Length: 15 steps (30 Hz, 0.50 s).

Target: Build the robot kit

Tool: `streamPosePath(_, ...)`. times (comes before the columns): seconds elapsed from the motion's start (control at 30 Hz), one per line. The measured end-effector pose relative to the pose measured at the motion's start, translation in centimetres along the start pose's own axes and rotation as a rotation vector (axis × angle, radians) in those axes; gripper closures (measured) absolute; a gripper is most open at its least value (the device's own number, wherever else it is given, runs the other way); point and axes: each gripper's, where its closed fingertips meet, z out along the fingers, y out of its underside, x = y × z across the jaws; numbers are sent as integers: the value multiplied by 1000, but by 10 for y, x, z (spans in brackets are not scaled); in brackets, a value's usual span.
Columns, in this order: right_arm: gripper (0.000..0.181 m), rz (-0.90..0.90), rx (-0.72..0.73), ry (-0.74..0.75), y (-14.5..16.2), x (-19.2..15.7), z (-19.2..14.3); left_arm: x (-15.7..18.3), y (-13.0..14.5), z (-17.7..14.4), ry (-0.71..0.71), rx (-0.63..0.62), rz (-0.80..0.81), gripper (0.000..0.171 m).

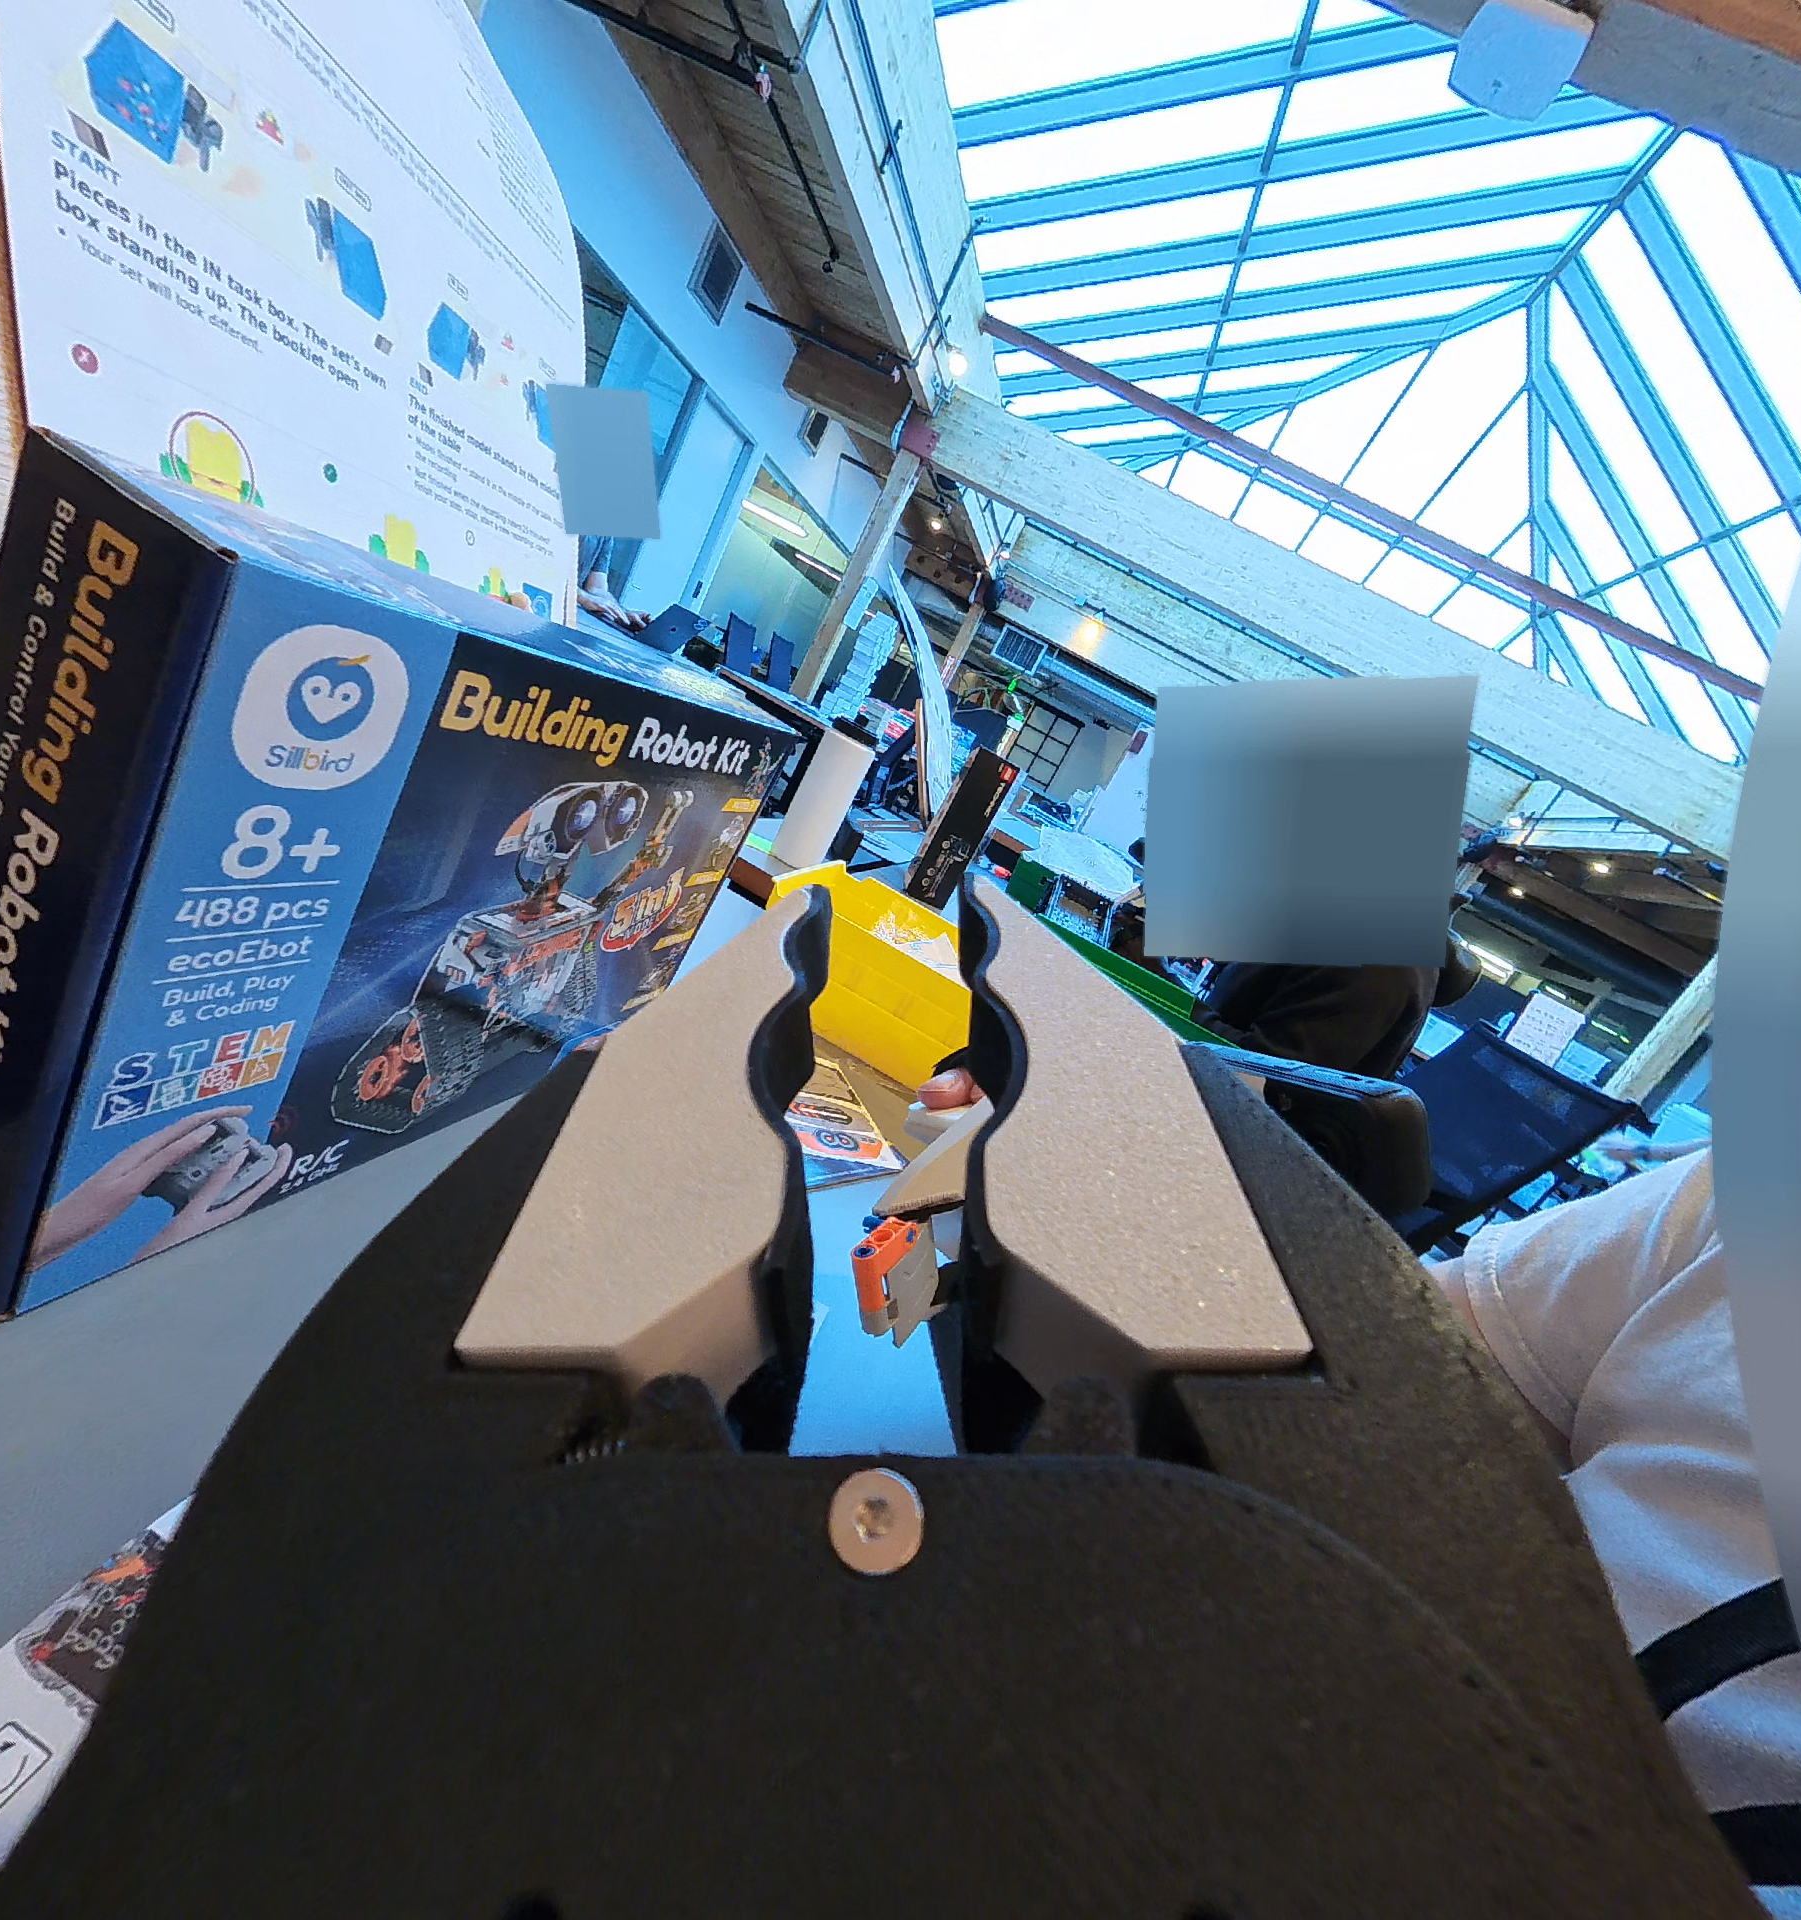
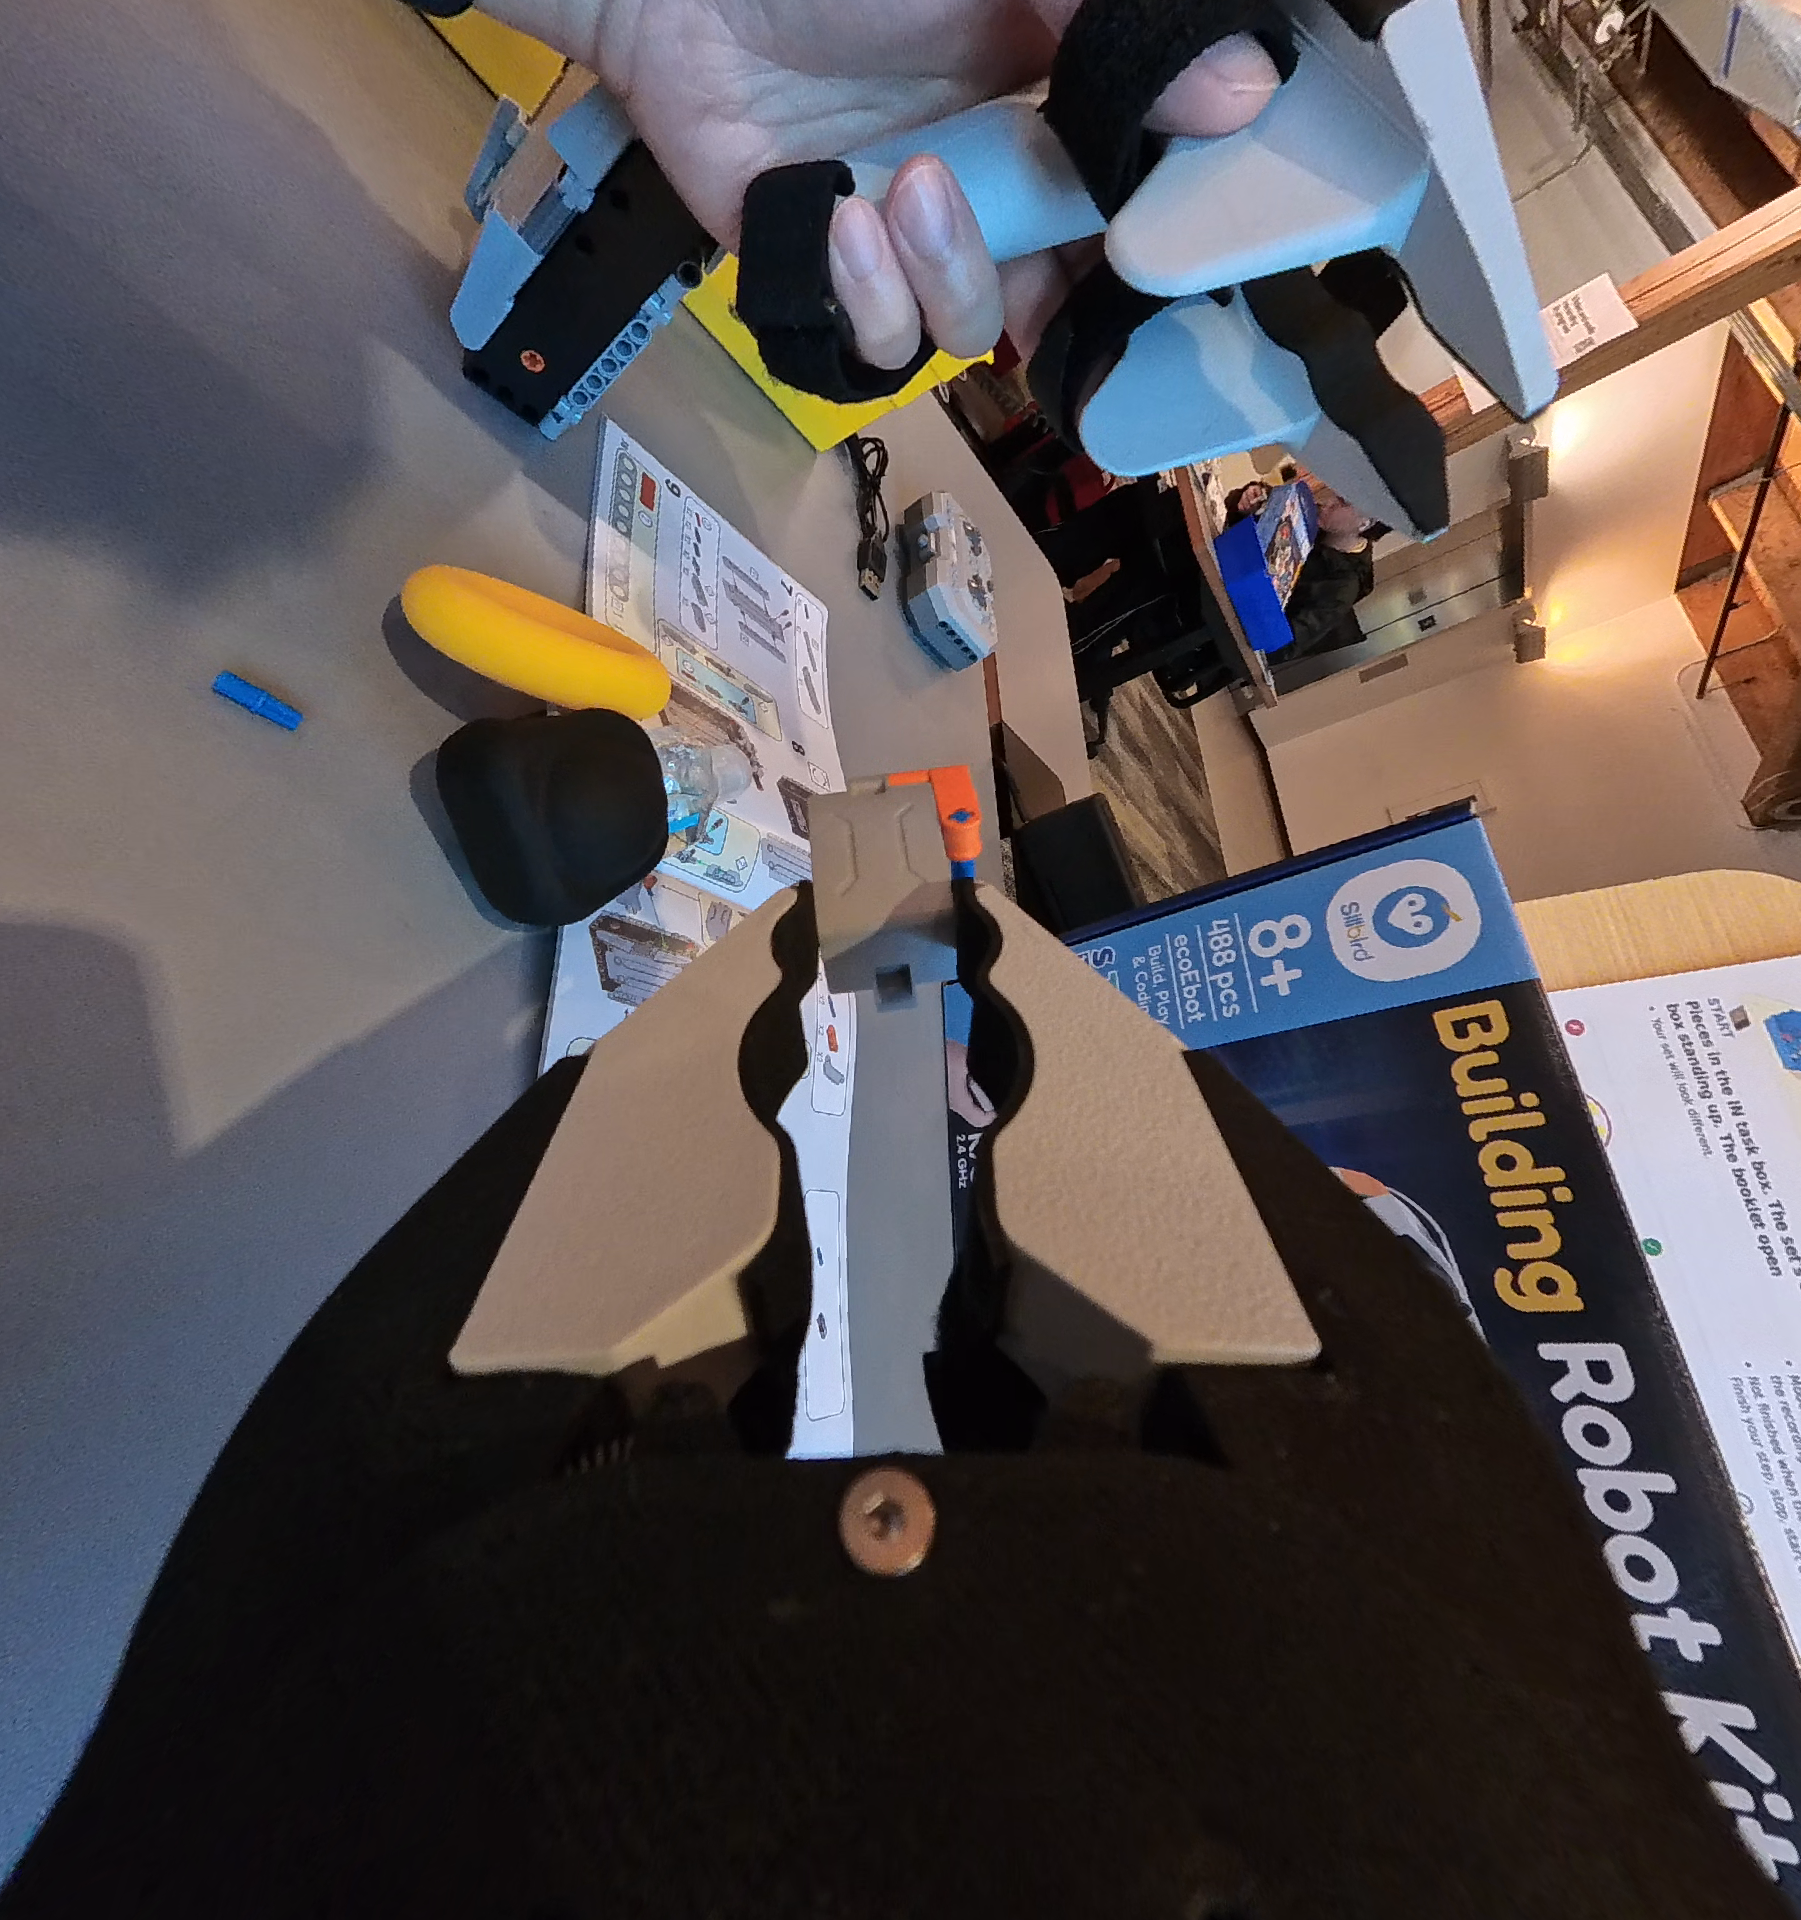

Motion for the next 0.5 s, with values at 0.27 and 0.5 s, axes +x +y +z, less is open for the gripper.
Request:
streamPosePath(0.27,156,2,-11,1,4,1,0,1,0,0,1,-1,1,149)
streamPosePath(0.5,156,-4,-18,-1,5,-1,1,1,0,1,1,-2,2,149)
